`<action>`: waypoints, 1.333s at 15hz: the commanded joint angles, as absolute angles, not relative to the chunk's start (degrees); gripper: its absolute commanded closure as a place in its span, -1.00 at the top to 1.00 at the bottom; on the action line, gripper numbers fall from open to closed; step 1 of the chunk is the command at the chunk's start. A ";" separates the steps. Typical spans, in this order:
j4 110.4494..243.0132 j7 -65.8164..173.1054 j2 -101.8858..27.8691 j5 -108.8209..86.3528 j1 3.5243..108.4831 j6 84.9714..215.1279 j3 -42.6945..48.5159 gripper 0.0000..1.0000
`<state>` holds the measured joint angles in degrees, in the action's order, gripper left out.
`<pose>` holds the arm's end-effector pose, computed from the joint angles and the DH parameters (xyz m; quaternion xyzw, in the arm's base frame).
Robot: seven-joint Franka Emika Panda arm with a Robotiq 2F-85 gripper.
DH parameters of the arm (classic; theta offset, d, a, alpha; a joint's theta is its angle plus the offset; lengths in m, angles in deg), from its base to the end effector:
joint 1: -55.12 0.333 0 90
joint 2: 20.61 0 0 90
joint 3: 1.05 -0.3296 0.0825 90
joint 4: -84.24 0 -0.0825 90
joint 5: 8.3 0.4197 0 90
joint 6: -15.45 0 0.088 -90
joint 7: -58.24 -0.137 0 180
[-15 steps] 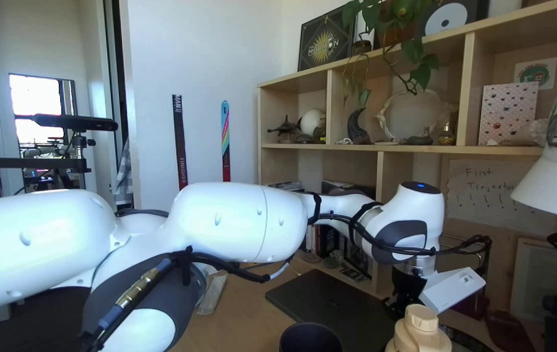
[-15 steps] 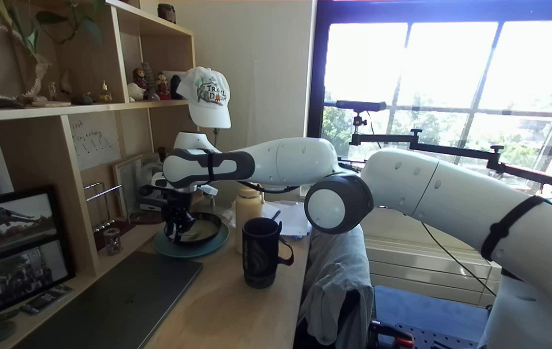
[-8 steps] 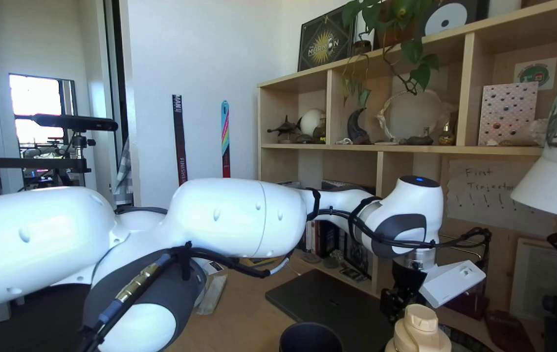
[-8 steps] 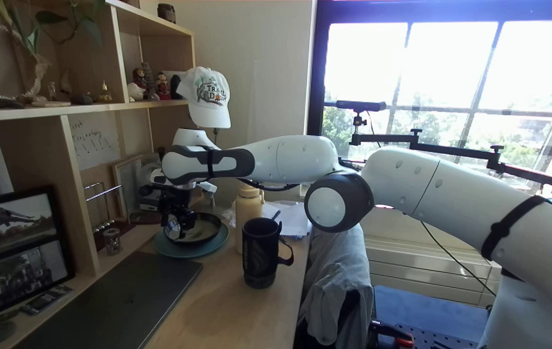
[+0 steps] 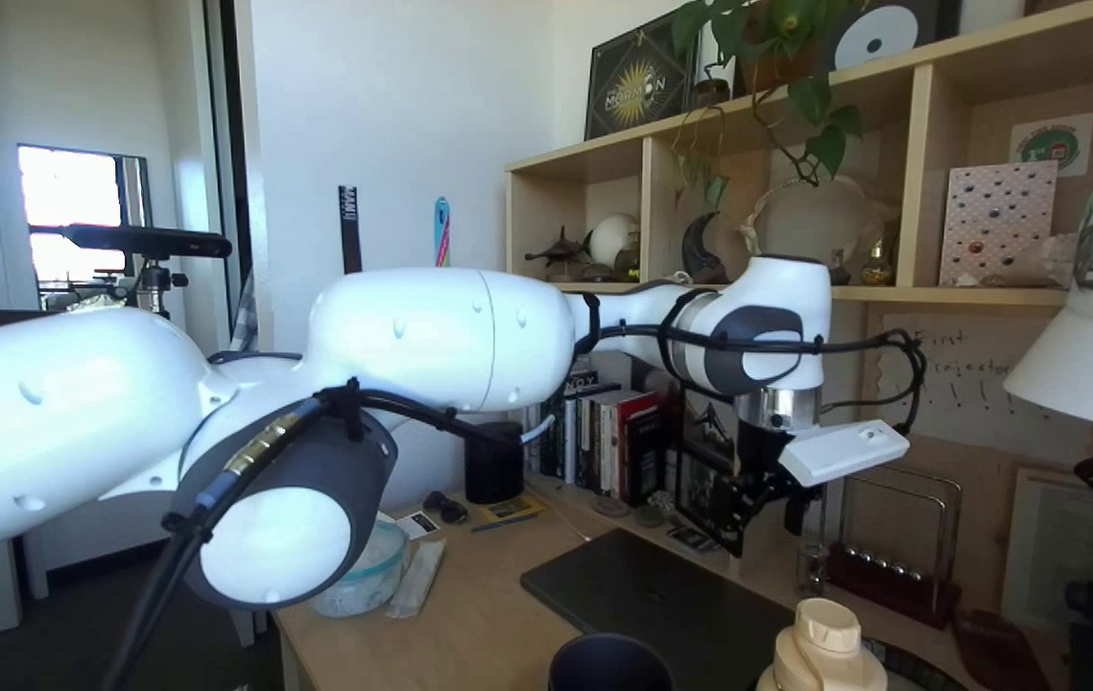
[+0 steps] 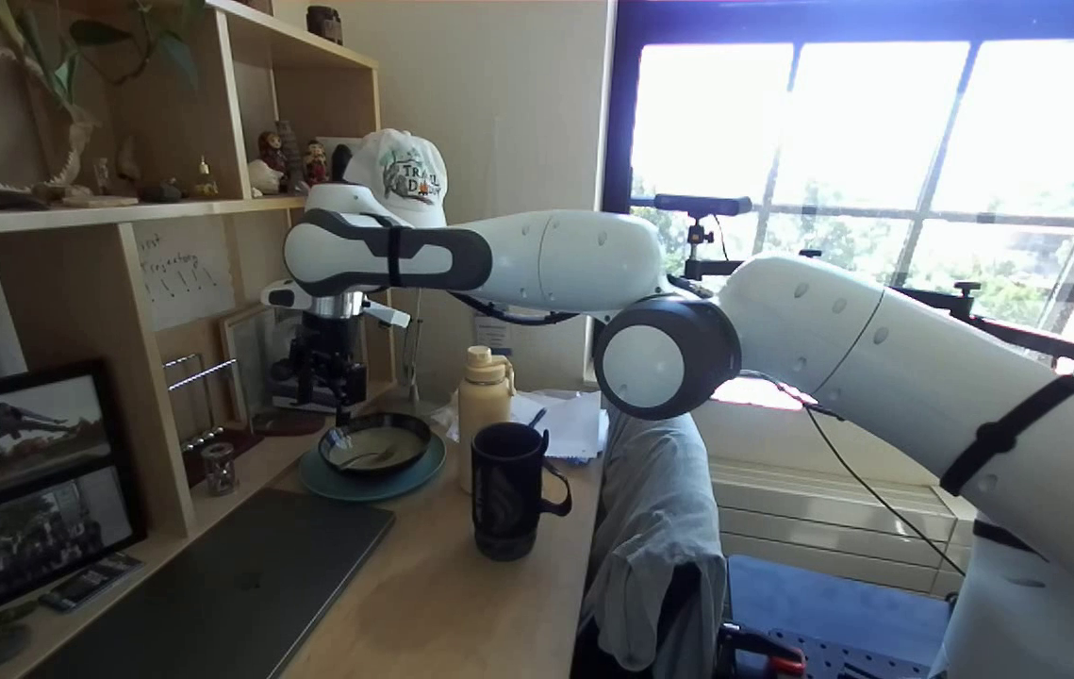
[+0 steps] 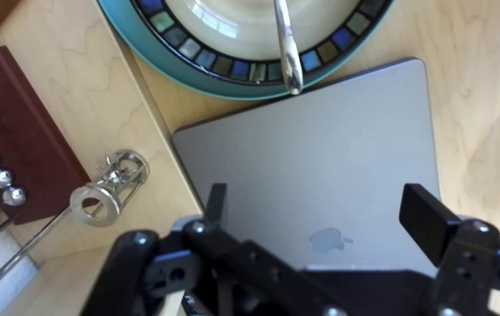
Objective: Pick up the fork and put it in the black bowl
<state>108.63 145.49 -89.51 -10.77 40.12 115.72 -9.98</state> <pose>0.8465 -0.1782 0.3108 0.7894 0.6085 0.0797 0.0147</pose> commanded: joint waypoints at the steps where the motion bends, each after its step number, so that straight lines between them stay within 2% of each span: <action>1: 110.70 142.23 -84.11 -13.03 41.90 108.16 -8.22 1.00; 7: 109.81 140.41 -79.60 -16.05 44.48 100.10 -7.27 1.00; 20: 109.49 134.65 -76.62 -18.67 48.13 98.46 -5.80 1.00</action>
